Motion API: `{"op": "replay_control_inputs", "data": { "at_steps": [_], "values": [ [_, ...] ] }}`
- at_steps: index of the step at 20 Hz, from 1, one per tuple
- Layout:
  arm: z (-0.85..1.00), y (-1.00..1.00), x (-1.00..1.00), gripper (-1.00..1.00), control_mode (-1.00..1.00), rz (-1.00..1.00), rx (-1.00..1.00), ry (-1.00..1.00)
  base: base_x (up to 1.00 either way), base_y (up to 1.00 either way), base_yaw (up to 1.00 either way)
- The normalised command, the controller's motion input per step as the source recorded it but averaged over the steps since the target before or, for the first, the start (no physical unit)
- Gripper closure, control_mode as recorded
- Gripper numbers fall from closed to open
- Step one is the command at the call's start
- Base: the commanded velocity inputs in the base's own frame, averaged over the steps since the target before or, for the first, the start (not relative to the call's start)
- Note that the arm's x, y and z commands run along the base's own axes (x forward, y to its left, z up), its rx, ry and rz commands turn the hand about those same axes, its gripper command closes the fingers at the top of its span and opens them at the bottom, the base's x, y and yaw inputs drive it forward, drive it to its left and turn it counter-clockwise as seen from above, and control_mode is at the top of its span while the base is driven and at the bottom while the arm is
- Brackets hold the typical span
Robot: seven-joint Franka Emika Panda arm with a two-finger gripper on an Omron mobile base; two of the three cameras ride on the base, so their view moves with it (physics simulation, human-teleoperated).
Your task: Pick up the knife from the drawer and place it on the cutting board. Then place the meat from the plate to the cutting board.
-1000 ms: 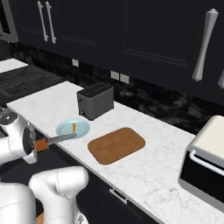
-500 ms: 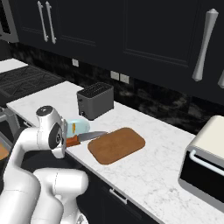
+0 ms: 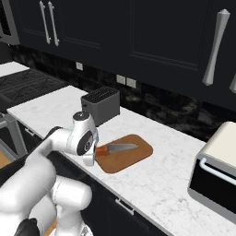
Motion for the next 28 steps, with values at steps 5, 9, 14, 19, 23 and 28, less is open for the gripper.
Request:
{"op": "replay_control_inputs", "data": {
  "at_steps": [5,9,14,19,23,28],
  "values": [
    [-0.03,-0.38,0.7,1.0,-1.0,0.0,0.0,0.05,0.0,0.0,0.0],
    [-0.22,-0.2,0.62,1.0,-1.0,0.04,0.0,0.0,0.0,0.0,0.0],
    [-0.31,-0.12,0.51,1.0,-1.0,0.07,0.0,0.02,0.0,0.0,0.0],
    [-0.29,-0.01,0.26,1.0,-1.0,0.05,0.0,0.04,0.0,0.0,0.0],
    [-0.26,0.0,0.0,1.0,-1.0,0.0,0.0,0.03,0.0,0.0,0.0],
    [-0.28,-0.04,-0.21,1.0,-1.0,0.0,0.0,0.0,0.0,0.0,0.0]
  ]
}}
